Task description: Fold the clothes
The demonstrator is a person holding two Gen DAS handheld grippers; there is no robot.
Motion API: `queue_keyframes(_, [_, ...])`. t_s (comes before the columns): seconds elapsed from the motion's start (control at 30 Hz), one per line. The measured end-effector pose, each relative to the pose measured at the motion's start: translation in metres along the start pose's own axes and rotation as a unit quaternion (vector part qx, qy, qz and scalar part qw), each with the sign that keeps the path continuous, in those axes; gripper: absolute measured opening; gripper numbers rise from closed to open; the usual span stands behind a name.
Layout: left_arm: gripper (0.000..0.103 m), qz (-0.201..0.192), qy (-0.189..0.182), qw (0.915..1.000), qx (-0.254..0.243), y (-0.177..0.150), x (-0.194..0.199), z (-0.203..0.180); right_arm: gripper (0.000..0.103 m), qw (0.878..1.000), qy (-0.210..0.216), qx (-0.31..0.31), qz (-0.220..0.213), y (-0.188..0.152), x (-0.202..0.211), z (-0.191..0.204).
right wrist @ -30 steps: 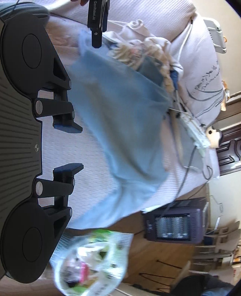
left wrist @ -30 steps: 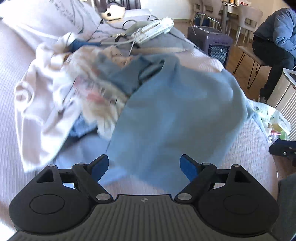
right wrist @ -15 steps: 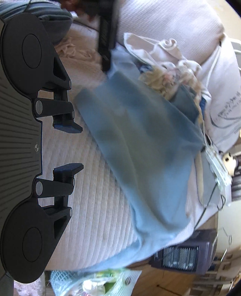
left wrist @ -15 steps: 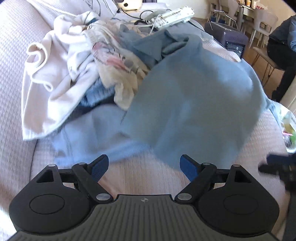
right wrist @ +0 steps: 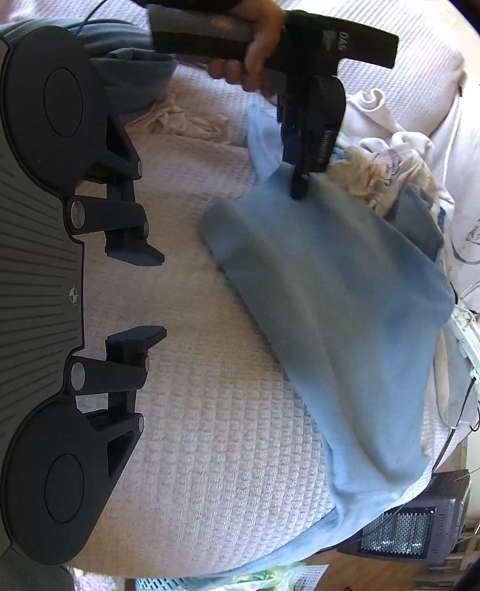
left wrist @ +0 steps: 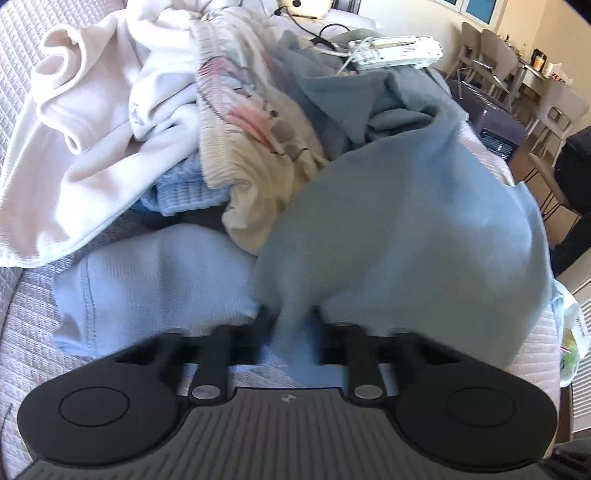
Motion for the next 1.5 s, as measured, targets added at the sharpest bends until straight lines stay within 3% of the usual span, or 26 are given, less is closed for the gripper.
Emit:
queue_keyframes(0.27, [0.005,-0.041,-0.03,0.9987,-0.002,0.014,0.053,-0.008,0.036,0.999,0.029,0.037,-0.022,0.008,-0.026,0.04])
queue_keyframes(0.33, [0.005,-0.048,-0.046,0.9978,-0.001,0.02,0.063,-0.01,0.038,0.998,0.012,0.049,-0.028,0.01,-0.039,0.049])
queue_keyframes(0.43, [0.005,-0.057,-0.038,0.9975,-0.021,0.022,0.071,-0.013,0.046,0.997,-0.018,0.062,-0.047,0.012,-0.055,0.058])
queue_keyframes(0.53, [0.005,-0.052,-0.039,0.9977,-0.02,0.02,0.072,-0.011,0.046,0.995,-0.041,0.072,-0.063,0.01,-0.058,0.064])
queue_keyframes(0.6, [0.005,-0.051,-0.048,0.9974,-0.015,0.018,0.074,-0.009,0.039,0.994,-0.043,0.066,-0.071,0.01,-0.057,0.061])
queue_keyframes(0.67, [0.005,-0.053,-0.049,0.9973,-0.015,0.017,0.076,-0.008,0.012,0.995,-0.046,0.049,-0.08,0.012,-0.048,0.051])
queue_keyframes(0.7, [0.005,-0.053,-0.052,0.9971,-0.013,0.017,0.077,-0.008,0.007,0.994,-0.043,0.045,-0.085,0.014,-0.04,0.047])
queue_keyframes(0.77, [0.005,-0.055,-0.056,0.9968,-0.013,0.016,0.08,-0.01,0.004,0.994,-0.039,0.041,-0.096,0.017,-0.023,0.041])
queue_keyframes(0.93, [0.005,-0.05,-0.064,0.9956,-0.046,0.007,0.096,-0.023,0.002,0.983,-0.057,0.101,-0.141,0.018,0.048,0.033])
queue_keyframes(1.07, [0.005,-0.026,-0.112,0.9909,-0.069,-0.015,0.119,-0.041,0.002,0.982,-0.058,0.101,-0.147,0.016,0.113,0.016])
queue_keyframes(1.23, [0.006,0.014,-0.122,0.9846,-0.124,-0.067,0.134,-0.077,0.002,0.983,-0.068,0.121,-0.12,-0.003,0.158,0.009])
queue_keyframes(1.37, [0.006,0.066,-0.093,0.9828,-0.145,-0.108,0.111,-0.087,0.003,0.991,-0.068,0.103,-0.057,-0.027,0.133,-0.004])
queue_keyframes(1.5, [0.007,0.078,-0.05,0.9815,-0.168,-0.12,0.103,-0.086,0.009,0.996,-0.055,0.072,-0.008,-0.047,0.107,-0.017])
Point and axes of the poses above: each gripper's, at about its wrist camera, not at the fingertips, and x roughly against the way its jaws point, z to its left, y to its top, the point moved 5 cm from there along -x, roughly the way its jaws point, and after that the axes turned 12 degrees about -x, right-handed, at the moved point
